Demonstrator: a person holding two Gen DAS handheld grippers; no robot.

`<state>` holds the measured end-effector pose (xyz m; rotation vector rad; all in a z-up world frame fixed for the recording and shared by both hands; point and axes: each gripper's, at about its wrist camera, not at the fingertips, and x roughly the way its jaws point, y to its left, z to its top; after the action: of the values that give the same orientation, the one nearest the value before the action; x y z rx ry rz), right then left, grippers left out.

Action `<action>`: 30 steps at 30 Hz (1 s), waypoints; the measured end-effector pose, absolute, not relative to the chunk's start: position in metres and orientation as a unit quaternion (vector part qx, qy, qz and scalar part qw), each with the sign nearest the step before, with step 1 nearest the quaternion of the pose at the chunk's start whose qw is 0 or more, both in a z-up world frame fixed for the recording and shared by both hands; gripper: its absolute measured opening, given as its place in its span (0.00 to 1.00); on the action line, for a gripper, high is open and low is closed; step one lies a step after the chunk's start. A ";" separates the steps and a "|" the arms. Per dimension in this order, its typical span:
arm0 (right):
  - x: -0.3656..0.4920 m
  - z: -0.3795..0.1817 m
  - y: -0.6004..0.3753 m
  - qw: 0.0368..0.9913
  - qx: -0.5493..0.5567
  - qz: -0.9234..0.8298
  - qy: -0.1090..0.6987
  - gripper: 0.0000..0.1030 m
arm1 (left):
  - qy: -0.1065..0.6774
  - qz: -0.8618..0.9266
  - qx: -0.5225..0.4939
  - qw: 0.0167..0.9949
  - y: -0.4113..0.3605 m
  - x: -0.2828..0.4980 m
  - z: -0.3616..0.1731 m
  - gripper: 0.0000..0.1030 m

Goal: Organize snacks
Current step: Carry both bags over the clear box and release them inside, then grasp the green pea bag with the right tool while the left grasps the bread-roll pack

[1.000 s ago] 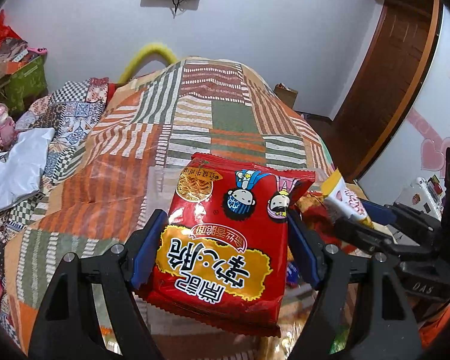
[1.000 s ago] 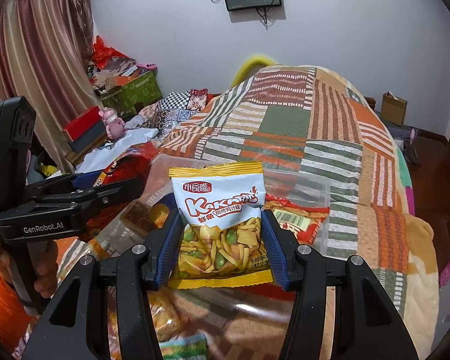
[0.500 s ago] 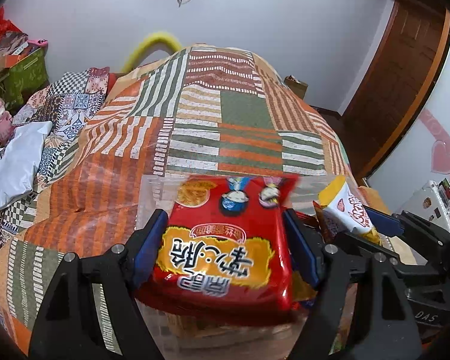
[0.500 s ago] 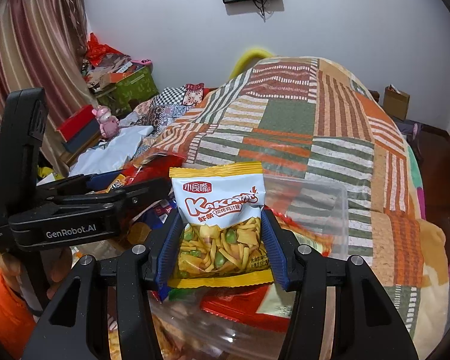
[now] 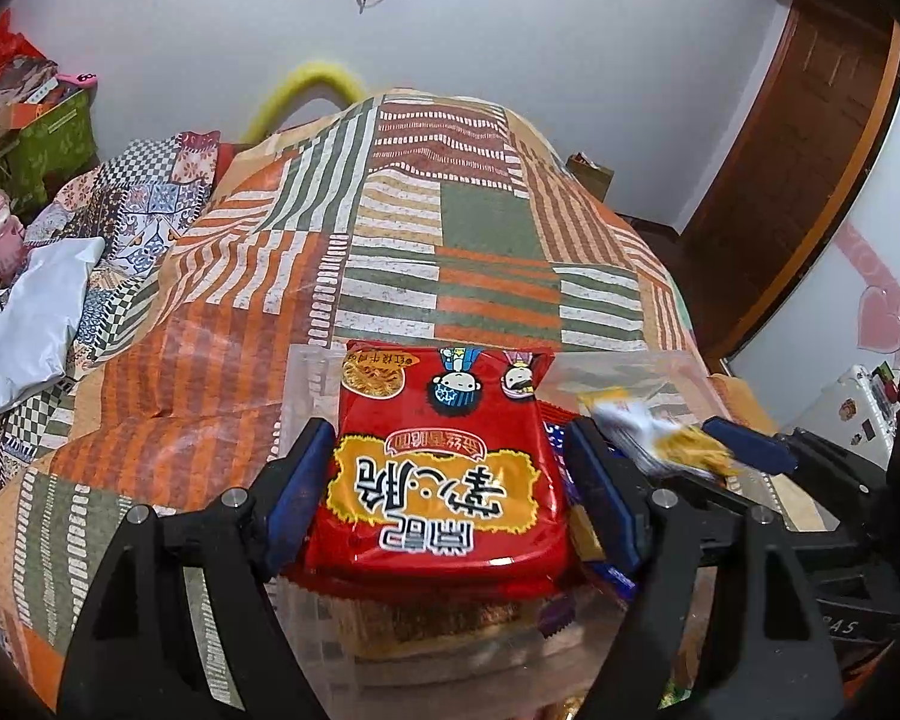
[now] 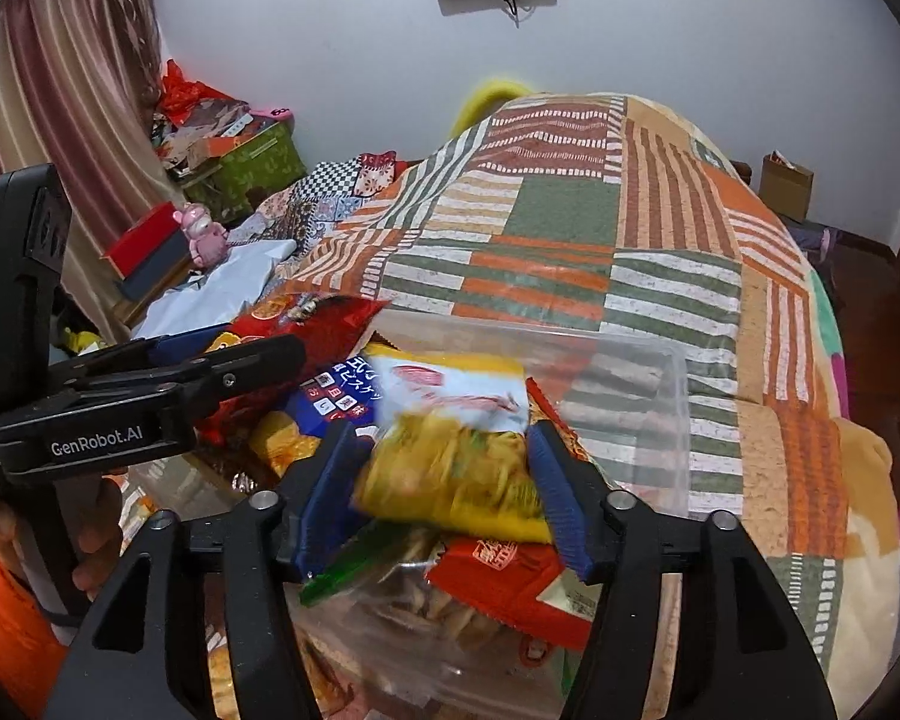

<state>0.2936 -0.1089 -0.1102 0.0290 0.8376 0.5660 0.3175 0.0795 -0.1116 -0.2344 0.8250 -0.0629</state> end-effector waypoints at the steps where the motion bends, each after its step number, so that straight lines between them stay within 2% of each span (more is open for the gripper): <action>1: 0.292 -0.107 -0.110 0.877 0.014 0.270 0.397 0.65 | 0.400 -0.031 -0.114 0.909 0.079 0.315 -0.110 0.76; 18: 0.243 -0.085 -0.129 0.889 -0.011 0.270 0.370 0.66 | 0.384 -0.048 -0.086 0.918 0.059 0.250 -0.081 0.76; 30: 0.201 -0.093 -0.142 0.883 -0.037 0.276 0.378 0.67 | 0.406 -0.062 -0.060 0.910 0.032 0.201 -0.092 0.77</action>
<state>0.2014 -0.1418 -0.0927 -0.0777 0.7861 0.5749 0.2015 0.0321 -0.0922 -0.1238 0.8368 -0.1286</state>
